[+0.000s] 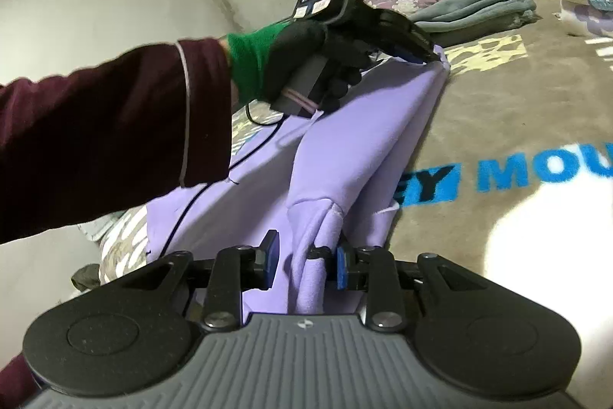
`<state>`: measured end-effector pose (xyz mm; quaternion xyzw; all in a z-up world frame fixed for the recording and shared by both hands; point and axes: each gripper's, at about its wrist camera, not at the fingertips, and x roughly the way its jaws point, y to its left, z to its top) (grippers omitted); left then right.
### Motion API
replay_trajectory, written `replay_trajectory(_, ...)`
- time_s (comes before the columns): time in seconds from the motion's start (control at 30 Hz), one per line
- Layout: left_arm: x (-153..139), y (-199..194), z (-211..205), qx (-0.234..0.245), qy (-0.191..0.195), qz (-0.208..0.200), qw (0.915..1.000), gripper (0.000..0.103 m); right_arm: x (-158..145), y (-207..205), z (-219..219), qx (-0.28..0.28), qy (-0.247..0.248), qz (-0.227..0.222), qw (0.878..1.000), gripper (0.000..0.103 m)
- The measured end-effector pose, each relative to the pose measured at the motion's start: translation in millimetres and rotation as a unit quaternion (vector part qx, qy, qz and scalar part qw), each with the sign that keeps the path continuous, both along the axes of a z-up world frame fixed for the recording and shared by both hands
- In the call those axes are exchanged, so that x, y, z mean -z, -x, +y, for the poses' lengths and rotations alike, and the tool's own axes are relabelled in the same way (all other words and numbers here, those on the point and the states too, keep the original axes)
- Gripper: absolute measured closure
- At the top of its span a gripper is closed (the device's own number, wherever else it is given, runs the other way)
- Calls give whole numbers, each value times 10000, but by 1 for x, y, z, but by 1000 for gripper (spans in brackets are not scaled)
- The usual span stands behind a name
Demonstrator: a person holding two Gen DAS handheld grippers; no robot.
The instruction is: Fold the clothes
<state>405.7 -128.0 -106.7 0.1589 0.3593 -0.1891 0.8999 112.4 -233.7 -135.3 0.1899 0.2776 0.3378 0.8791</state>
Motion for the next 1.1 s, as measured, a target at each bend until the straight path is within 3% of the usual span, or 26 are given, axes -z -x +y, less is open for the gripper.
replay_trajectory(0.13, -28, 20, 17, -182, 445, -330, 9983, 74, -4, 4, -1, 18, 117, -93, 9999, 72)
replay_trajectory(0.27, -50, 47, 40, -325, 719, -616, 9950, 74, -16, 24, -1, 297, 594, -513, 9965, 71)
replay_trajectory(0.37, -53, 75, 50, -241, 799, -684, 9942, 74, -23, 37, 3, 630, 1192, -979, 9860, 65)
replay_trajectory(0.53, -36, 111, 29, 285, 598, -544, 9963, 74, -32, 40, 27, 699, 1762, -1960, 9621, 65)
replay_trajectory(0.67, -14, 125, 11, 559, 344, -380, 9971, 74, -30, 24, 39, 586, 1859, -2007, 9601, 66)
replay_trajectory(0.8, 10, 122, 5, 565, 191, -248, 9979, 73, -19, 5, 46, 334, 1946, -1407, 9702, 63)
replay_trajectory(0.97, 16, 120, 9, 522, 280, -262, 9979, 68, -9, -7, 43, 189, 1865, -1086, 9762, 59)
replay_trajectory(1.1, 5, 127, 11, 333, 270, -343, 9985, 66, -9, -9, 47, 123, 1945, -1101, 9746, 58)
